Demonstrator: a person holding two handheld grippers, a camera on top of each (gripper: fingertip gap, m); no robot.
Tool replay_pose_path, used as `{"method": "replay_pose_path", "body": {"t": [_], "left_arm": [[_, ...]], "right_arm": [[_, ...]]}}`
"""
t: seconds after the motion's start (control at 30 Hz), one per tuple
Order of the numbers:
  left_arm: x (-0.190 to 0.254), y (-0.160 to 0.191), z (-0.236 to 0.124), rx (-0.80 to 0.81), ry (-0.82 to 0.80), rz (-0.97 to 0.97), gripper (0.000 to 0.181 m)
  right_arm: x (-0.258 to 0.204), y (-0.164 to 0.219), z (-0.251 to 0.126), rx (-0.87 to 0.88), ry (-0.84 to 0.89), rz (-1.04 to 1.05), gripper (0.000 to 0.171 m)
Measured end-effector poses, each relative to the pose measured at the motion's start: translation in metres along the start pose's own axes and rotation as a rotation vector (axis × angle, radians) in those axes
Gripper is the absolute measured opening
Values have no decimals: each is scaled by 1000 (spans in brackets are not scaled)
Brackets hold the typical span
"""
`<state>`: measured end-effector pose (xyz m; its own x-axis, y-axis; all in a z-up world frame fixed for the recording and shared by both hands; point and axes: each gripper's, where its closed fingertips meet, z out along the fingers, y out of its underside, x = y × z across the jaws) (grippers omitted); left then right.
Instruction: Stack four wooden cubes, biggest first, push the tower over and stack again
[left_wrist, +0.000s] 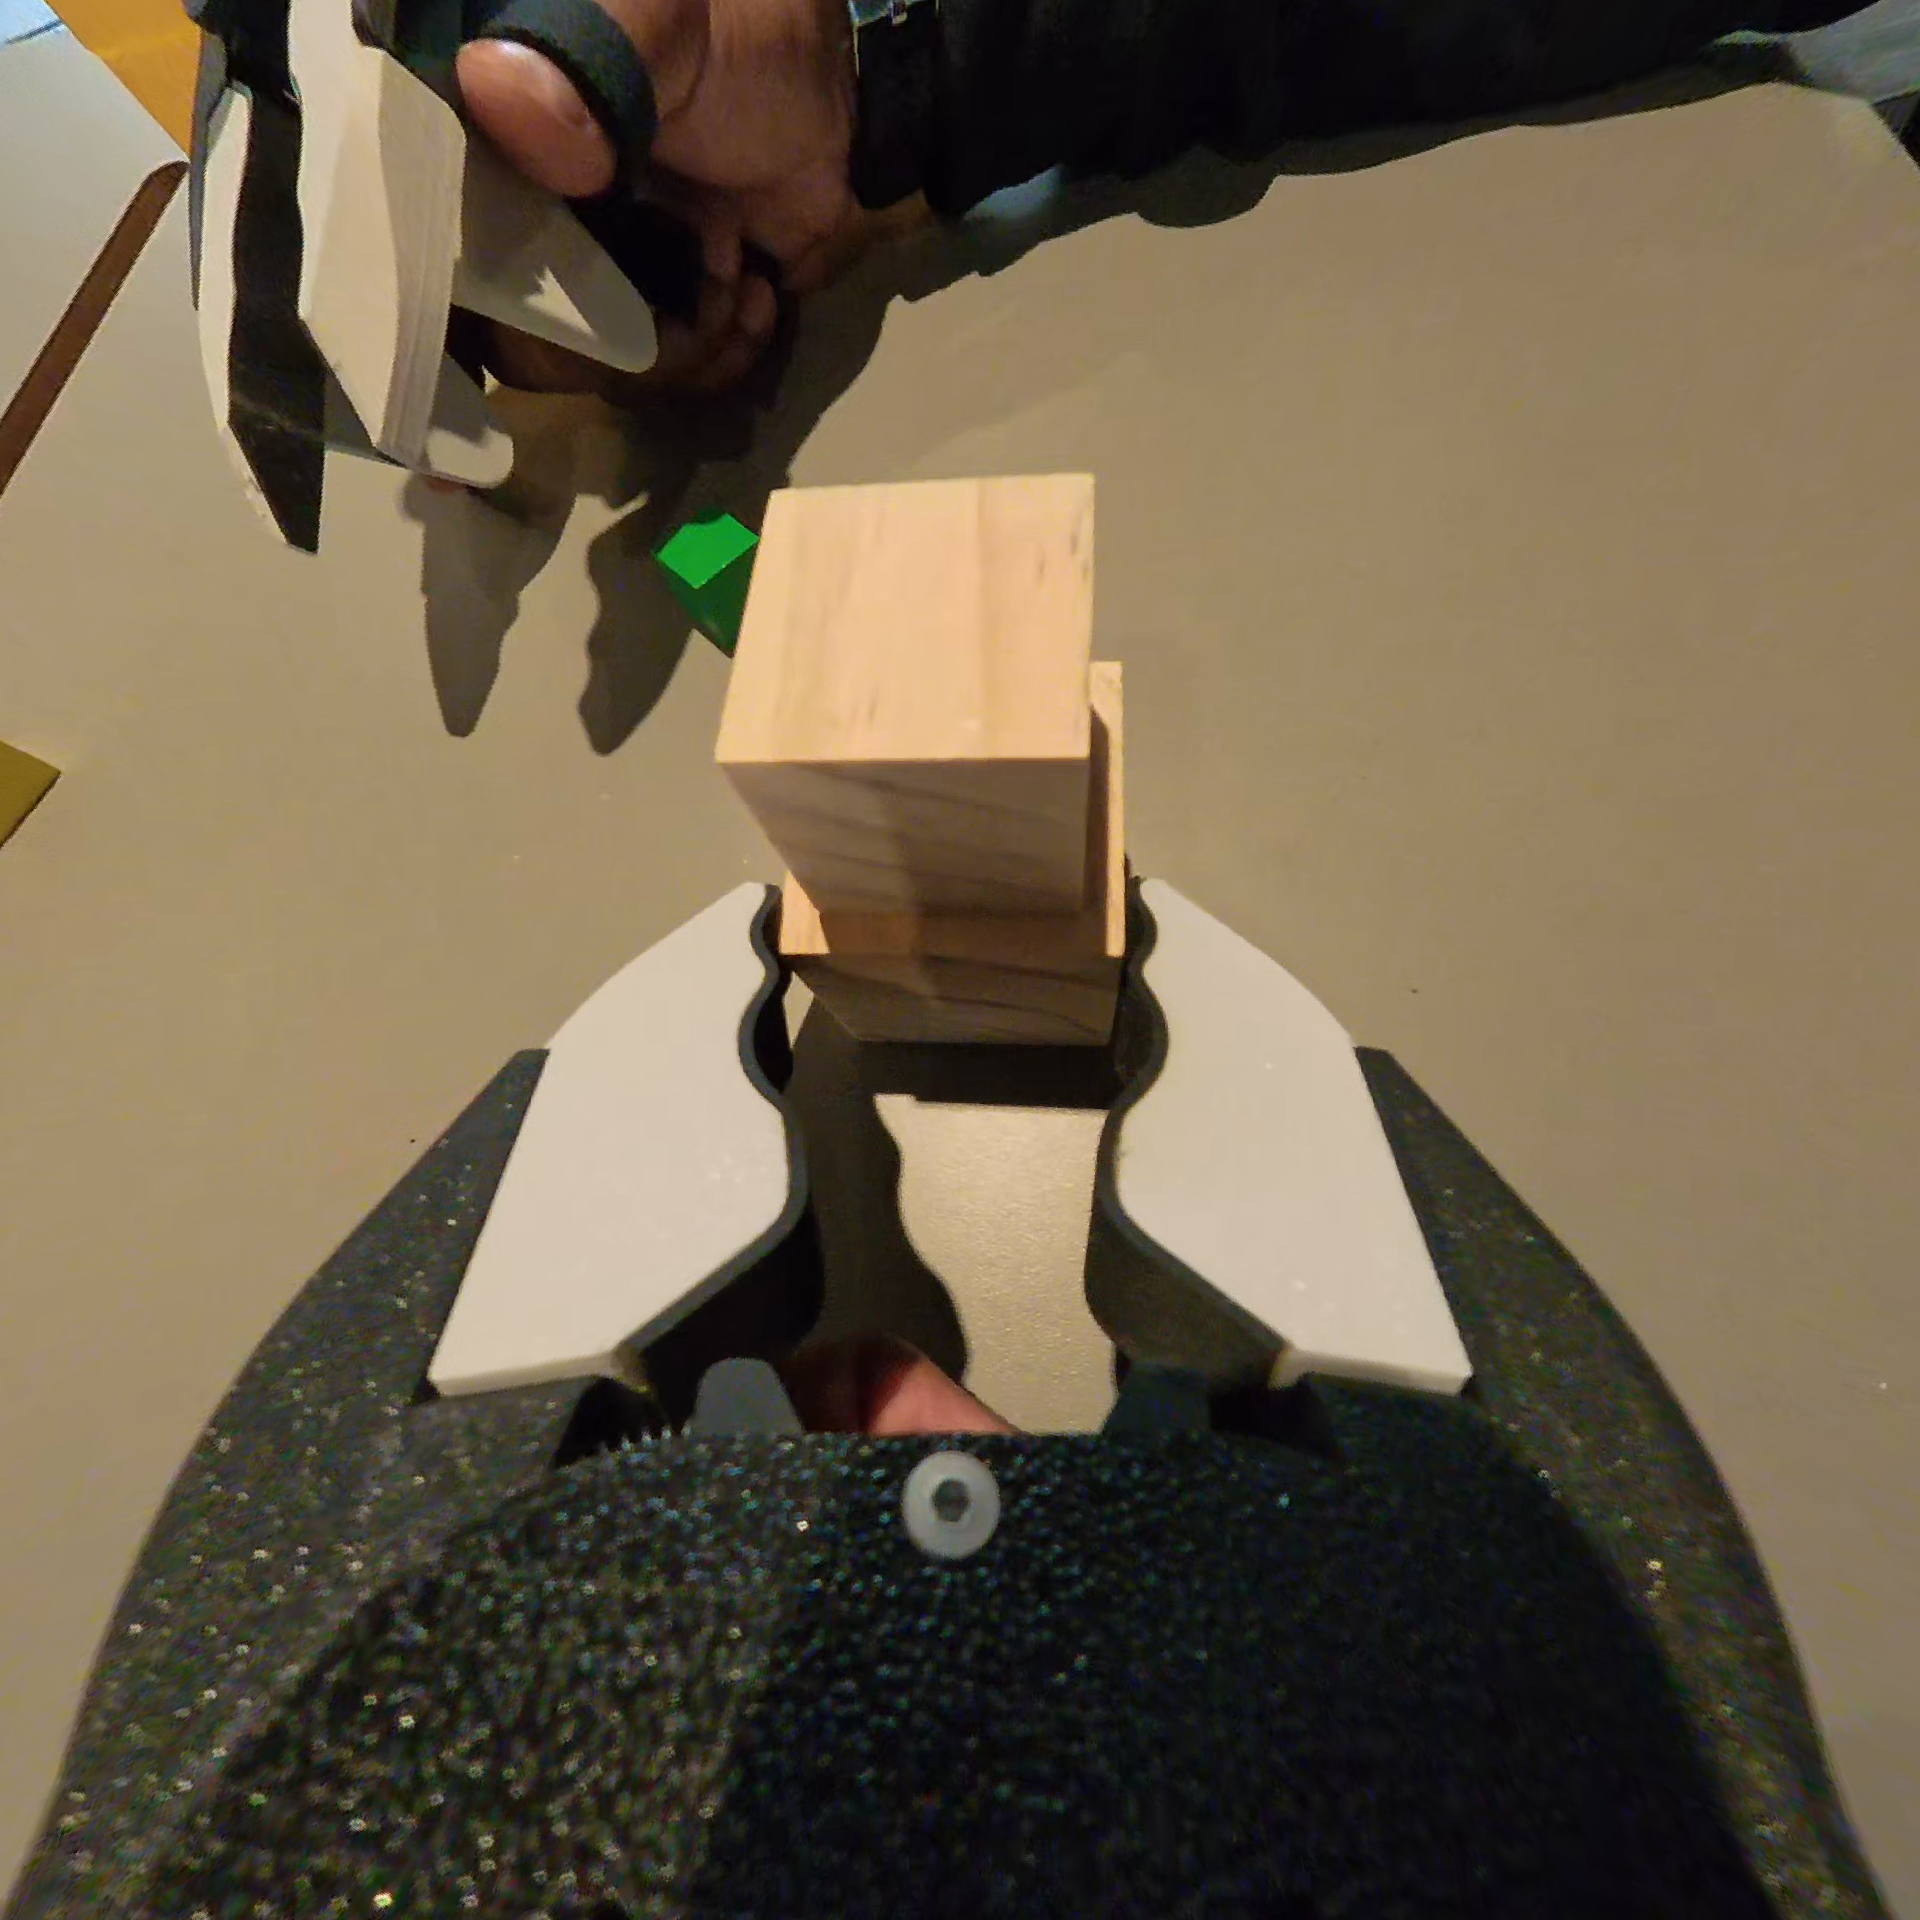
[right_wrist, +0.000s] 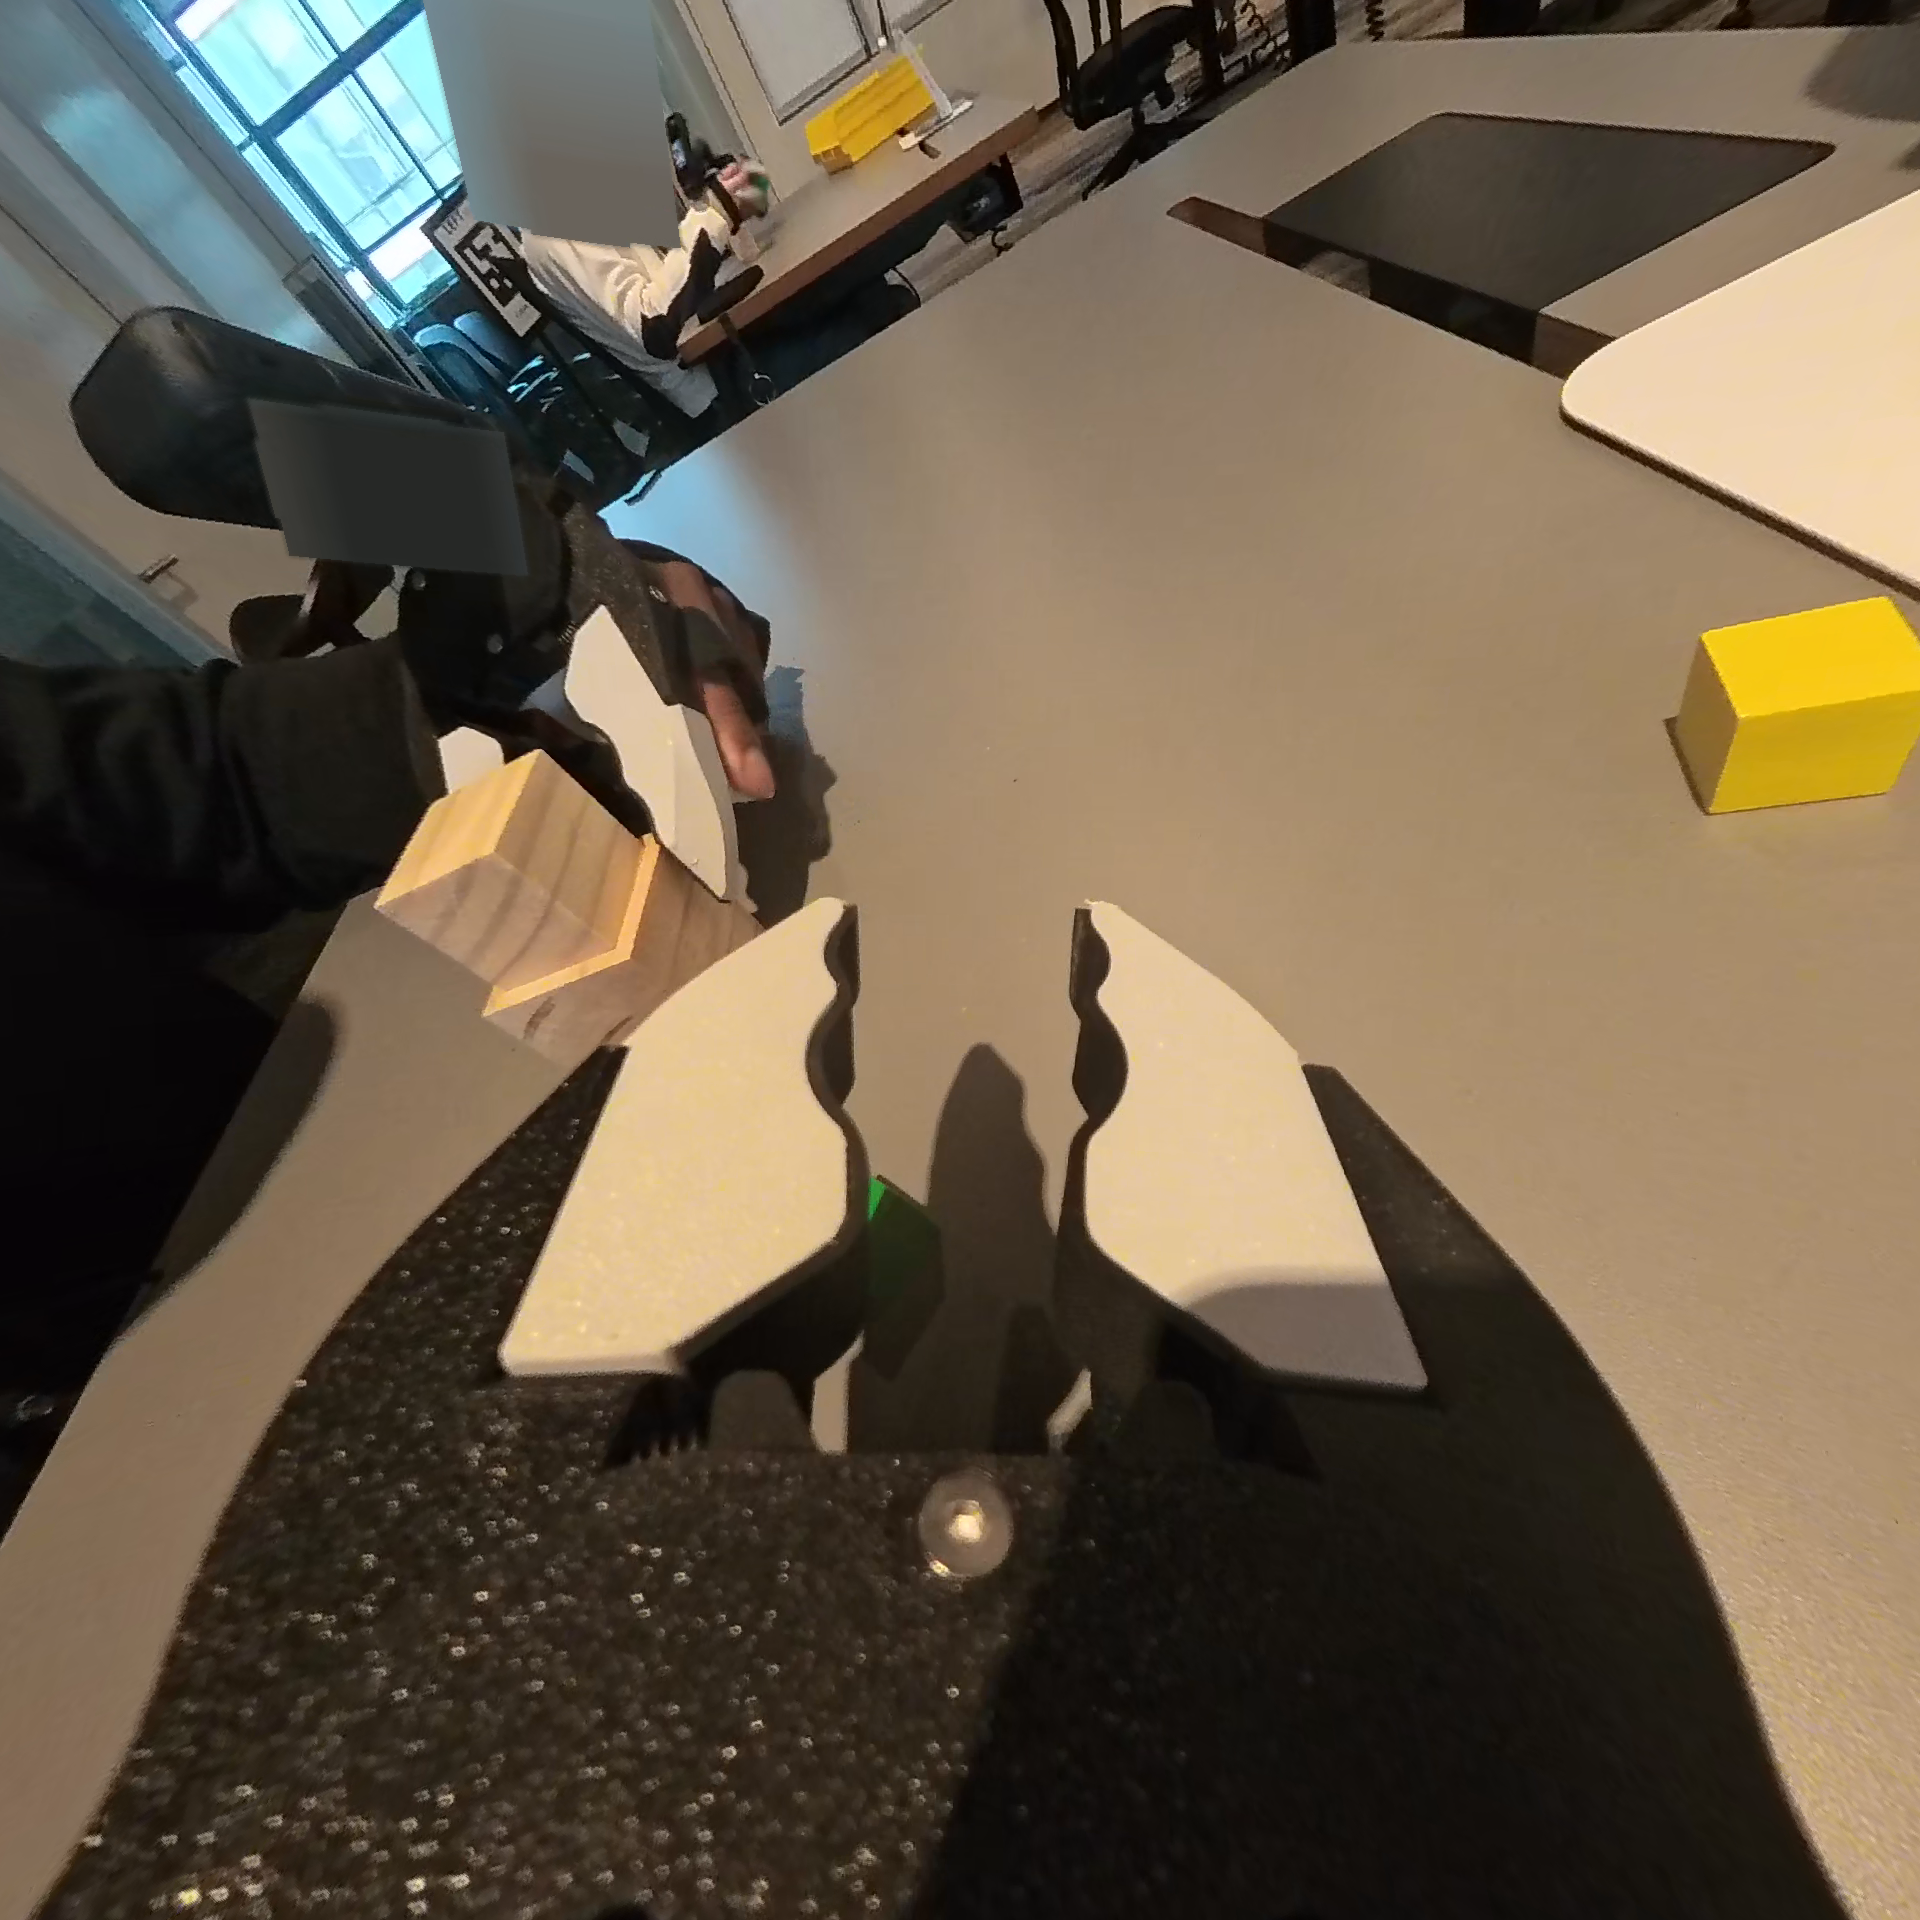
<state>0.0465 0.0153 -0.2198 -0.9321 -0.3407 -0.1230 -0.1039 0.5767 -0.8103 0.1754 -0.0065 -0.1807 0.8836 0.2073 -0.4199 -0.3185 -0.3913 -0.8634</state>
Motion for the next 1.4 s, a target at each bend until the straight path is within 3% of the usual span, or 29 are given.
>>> {"method": "replay_pose_path", "body": {"t": [0.63,0.77,0.97,1.1,1.3,1.4], "left_arm": [[-20,14,-15,-15,-65,-19,61],[-18,21,-15,-53,-55,-1,68],[-22,32,-35,-40,-62,-1,74],[-54,35,-64,53,-202,-44,73],[-119,29,-105,215,-639,-76,68],[-126,21,-115,278,-704,-134,68]], "right_arm": [[0,-1,-2,10,-3,3,41],[0,-3,-3,28,4,0,45],[23,-31,-24,188,176,-172,48],[58,-54,-37,261,331,-276,46],[114,-51,-10,31,416,-242,53],[126,-45,4,-63,388,-197,60]]}}
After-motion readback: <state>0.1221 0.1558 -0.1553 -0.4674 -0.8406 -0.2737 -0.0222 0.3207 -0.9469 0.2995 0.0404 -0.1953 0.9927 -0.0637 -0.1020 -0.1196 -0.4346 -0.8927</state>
